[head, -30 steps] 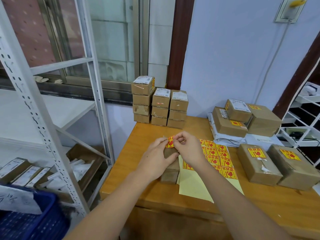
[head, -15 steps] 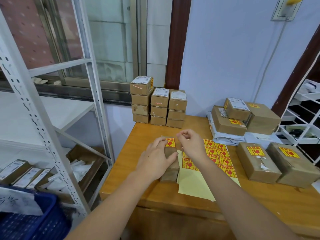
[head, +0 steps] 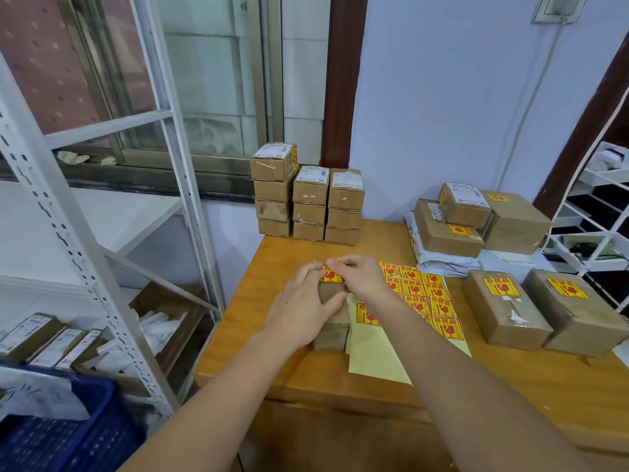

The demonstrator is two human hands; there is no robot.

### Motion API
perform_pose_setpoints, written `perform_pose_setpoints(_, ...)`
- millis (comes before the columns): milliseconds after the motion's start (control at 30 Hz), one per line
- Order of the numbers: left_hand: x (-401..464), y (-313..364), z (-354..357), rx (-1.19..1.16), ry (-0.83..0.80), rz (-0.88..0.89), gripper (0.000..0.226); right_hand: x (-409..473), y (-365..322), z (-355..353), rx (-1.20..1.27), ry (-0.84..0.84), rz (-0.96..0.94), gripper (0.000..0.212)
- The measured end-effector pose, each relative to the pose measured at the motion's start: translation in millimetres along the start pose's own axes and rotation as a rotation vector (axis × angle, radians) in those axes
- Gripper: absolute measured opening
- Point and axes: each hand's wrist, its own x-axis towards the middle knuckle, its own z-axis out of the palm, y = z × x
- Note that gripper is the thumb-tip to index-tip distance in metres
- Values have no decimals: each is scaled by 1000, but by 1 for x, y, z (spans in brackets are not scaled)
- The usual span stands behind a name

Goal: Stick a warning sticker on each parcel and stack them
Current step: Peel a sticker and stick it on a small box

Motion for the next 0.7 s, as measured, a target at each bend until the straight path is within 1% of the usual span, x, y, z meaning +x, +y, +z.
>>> perform_pose_setpoints(167,0,1,-2,-11,4,5,67,0,0,5,-66,86,-2,31)
perform_pose_setpoints(367,0,0,-1,-26,8,-7,67,-3,-5,7,-130,84,-30,34)
perform_pose_setpoints(467,0,0,-1,-29,4,-10,68,-6,-6,1,-88,4,-8,33)
perform_pose_setpoints(567,0,-1,-1,-38,-4,-10,67,-11,-6,-8,38,-115,44,43)
perform_pose_setpoints(667,0,-1,-2,-29,-11,-15,68,-17,-6,-16,172,-222,82,39)
perform_pose_setpoints(700,0,-1,-2,-23,-13,-17,68,-17,-5,-19,200,-260,102,44)
